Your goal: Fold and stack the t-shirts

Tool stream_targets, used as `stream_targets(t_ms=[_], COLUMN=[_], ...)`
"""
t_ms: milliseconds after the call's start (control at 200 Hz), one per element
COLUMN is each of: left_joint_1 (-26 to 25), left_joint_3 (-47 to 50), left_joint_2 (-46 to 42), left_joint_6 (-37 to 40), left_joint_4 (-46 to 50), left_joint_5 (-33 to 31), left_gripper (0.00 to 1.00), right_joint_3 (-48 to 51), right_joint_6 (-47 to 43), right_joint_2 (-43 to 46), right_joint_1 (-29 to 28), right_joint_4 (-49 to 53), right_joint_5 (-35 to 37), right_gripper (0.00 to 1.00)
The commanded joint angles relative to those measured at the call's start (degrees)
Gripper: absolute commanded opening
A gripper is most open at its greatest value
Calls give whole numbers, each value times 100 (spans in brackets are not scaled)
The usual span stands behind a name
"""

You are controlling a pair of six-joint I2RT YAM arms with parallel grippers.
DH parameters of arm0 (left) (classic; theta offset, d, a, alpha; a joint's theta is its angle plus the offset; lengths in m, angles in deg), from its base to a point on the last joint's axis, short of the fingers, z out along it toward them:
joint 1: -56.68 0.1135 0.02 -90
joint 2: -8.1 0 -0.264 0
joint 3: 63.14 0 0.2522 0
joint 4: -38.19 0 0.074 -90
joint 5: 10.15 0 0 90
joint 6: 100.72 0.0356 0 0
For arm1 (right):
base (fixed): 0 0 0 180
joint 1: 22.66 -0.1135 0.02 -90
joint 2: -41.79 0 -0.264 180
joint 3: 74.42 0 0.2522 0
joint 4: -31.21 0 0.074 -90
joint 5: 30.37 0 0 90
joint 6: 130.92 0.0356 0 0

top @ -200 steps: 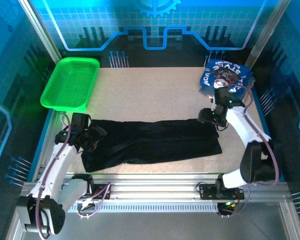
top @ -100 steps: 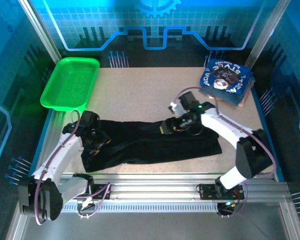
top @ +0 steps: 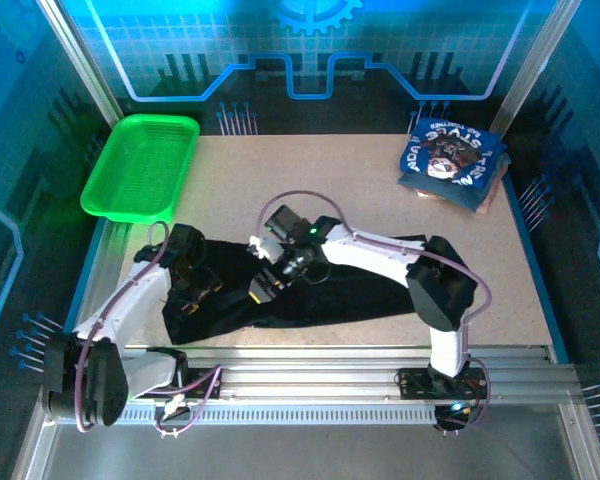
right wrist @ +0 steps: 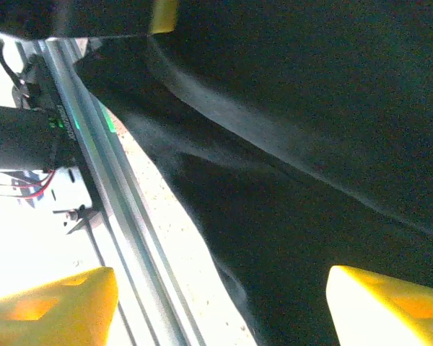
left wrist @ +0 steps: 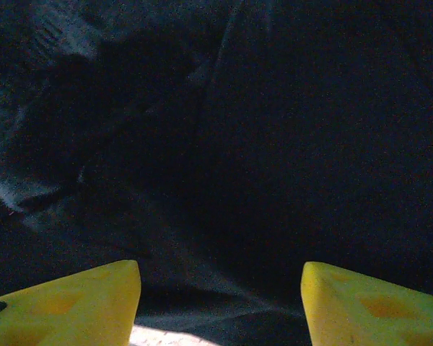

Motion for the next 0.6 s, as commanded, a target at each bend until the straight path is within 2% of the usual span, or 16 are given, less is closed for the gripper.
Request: stream_targets(t_ms=[0, 250, 430, 595], left_joint_1=[97, 277, 288, 318], left_joint_3=[155, 133, -105, -460], left_joint_2=[341, 957, 1234, 1242], left_joint_6=[12, 249, 259, 347], left_joint_4=[-610, -1395, -1696, -1672], left_joint_5=[88, 270, 383, 375], left_gripper=[57, 15, 9, 8], right_joint_3=[-279, -607, -833, -1224], right_joint_6=[-422, -449, -281, -101], right_joint_2=[-421, -889, -1068, -1337], right_joint_1=[-186, -296, -261, -181], right_joint_4=[260, 196, 346, 514], right_joint_5=[631, 1591, 2343, 2671], right_gripper=[76, 74, 74, 73])
